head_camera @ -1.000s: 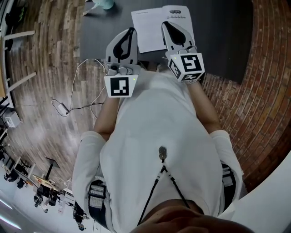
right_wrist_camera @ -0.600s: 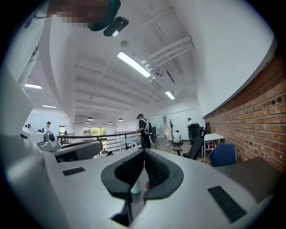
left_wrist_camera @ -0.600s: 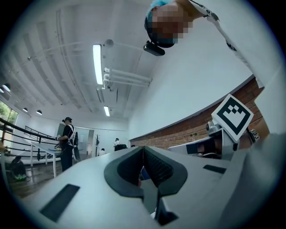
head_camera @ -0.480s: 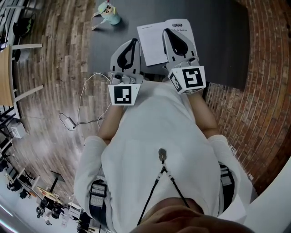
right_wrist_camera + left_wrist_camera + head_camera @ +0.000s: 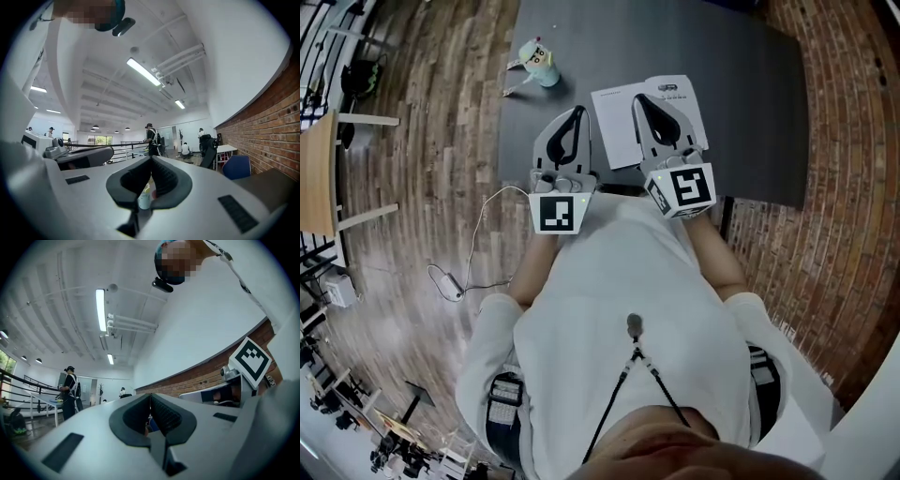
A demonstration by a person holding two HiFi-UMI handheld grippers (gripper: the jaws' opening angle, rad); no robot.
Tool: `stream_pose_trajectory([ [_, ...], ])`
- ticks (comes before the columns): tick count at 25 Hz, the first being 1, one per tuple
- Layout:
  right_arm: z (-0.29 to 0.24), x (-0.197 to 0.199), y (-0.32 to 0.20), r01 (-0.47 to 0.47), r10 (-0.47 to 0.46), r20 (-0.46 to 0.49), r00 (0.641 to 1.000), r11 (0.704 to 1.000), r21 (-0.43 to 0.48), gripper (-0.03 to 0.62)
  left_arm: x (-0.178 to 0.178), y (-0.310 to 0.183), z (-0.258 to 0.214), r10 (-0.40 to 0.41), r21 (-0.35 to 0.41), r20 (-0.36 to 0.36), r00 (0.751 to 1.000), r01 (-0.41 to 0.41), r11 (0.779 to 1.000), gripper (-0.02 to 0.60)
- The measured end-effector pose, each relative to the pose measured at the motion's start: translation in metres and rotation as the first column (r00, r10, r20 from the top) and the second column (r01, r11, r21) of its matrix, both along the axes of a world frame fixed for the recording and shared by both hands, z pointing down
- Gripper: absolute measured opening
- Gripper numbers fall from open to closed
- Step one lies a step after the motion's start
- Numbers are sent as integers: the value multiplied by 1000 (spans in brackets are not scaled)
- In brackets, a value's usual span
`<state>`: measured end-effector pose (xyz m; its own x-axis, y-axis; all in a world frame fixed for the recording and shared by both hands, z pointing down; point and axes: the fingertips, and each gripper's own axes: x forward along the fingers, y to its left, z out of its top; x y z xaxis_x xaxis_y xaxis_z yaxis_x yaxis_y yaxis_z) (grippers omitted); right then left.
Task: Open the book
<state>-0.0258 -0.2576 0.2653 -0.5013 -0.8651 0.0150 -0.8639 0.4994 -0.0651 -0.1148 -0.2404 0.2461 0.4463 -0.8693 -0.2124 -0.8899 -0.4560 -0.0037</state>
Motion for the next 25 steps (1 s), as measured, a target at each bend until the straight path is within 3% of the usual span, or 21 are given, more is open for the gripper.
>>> stream_pose_trajectory([
  [9, -2, -14, -6, 14, -14, -14, 1000, 1000, 13, 37, -8, -7, 0, 16, 1, -5, 1000, -16, 1000, 23],
  [25, 11, -3, -9, -27, 27, -16, 1000, 999, -27, 37, 2, -15, 10, 67, -11, 11, 998, -67, 998, 23],
])
